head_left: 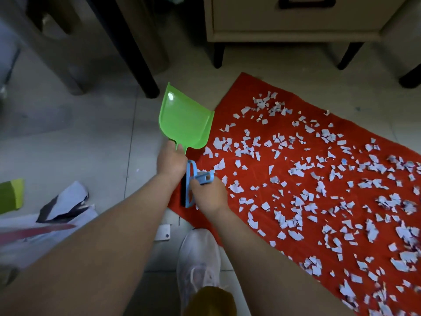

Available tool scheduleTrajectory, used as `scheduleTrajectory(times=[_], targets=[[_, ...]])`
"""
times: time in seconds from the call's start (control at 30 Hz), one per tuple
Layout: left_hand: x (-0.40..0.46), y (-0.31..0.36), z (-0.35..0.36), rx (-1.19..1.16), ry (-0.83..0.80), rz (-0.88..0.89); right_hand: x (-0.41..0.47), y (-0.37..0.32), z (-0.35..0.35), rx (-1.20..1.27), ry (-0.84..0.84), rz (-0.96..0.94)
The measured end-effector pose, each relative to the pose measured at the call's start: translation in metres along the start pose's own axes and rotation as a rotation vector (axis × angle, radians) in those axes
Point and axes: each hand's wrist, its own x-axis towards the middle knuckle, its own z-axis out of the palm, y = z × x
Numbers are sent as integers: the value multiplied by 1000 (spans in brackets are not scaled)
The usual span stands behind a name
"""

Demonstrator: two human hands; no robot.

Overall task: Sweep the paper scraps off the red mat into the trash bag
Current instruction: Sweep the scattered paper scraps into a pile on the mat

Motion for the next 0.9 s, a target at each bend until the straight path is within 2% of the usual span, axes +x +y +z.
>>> scheduleTrajectory(times=[0.13,0.17,0.27,0.33,0.4,0.6,0.67,0.73,0.8,0.9], targets=[[1,-8,3,-49,-29,-17,3,12,0,-144,13,23],[1,-11,4,-53,-30,-15,3,14,-4,-161,65,33],[-1,-16,8,-66,-42,-45,-3,15,-22,-127,365,76],[-3,-18,10,-82,-43,-55,-8,13,-31,-34,464,85],[-5,-19,11,-85,-32,-54,-10,11,-30,38,422,81],[-3,-23,10,-99,-7,-61,2,11,8,-18,19,-16],[-3,-26,8,-94,-6,-66,5,13,12,-85,10,-6],[-3,-29,7,-90,-11,-68,5,15,5,-162,139,25],[-4,-31,8,-97,-22,-76,3,16,-7,-201,360,80],[-5,-31,9,-109,-37,-86,-2,16,-22,-78,559,134]])
